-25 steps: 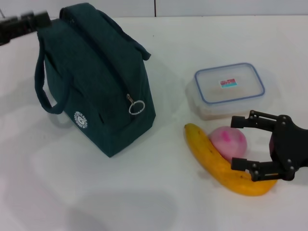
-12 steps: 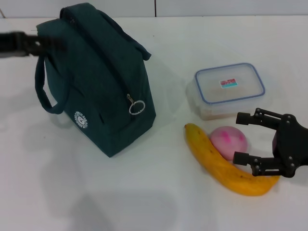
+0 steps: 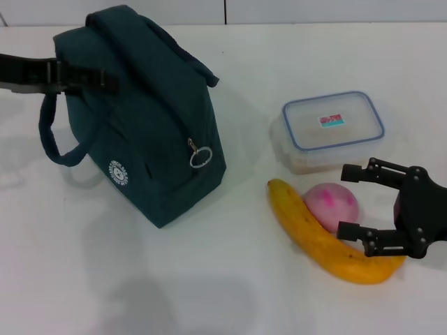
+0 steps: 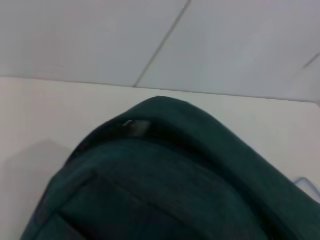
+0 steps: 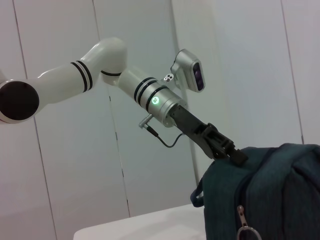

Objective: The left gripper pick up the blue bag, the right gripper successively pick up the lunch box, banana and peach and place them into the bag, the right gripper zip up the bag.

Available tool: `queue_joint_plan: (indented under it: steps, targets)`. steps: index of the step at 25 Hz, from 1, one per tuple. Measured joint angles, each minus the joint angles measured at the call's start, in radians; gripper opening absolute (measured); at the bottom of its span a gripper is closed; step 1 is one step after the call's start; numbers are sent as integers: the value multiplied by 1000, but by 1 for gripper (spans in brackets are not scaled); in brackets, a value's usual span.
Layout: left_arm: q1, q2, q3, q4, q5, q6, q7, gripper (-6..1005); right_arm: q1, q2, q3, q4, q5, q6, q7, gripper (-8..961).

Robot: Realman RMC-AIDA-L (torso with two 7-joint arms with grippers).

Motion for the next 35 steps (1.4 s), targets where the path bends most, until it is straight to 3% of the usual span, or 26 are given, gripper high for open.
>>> queue_joint_plan:
  steps: [3, 5, 6, 9, 25, 28, 33, 35]
  targets:
    - [1, -13, -6, -1, 5, -10, -5, 875, -1, 0, 4, 6, 2, 0, 0, 870]
    - [3, -18, -6, -2, 8, -15, -5, 848, -2, 0, 5, 11, 2, 0, 0, 870]
    - [8, -33, -6, -2, 18, -34, -5, 835, -3, 0, 5, 12, 2, 0, 0, 870]
    - [9, -39, 3, -7, 36, -37, -7, 778, -5, 0, 5, 13, 3, -1, 0, 870]
    - [-5, -26, 7, -47, 49, 45, -100, 356, -29, -5, 21, 13, 56, 0, 5, 870]
    - [-5, -28, 7, -45, 47, 77, -110, 234, -30, -9, 23, 13, 65, 0, 10, 870]
    - [-5, -26, 7, -48, -14, 134, -150, 37, -38, -9, 93, 13, 71, 35, 61, 869]
    - [-4, -26, 7, -45, -46, 154, -150, 37, -42, -4, 154, 19, 72, 98, 104, 869]
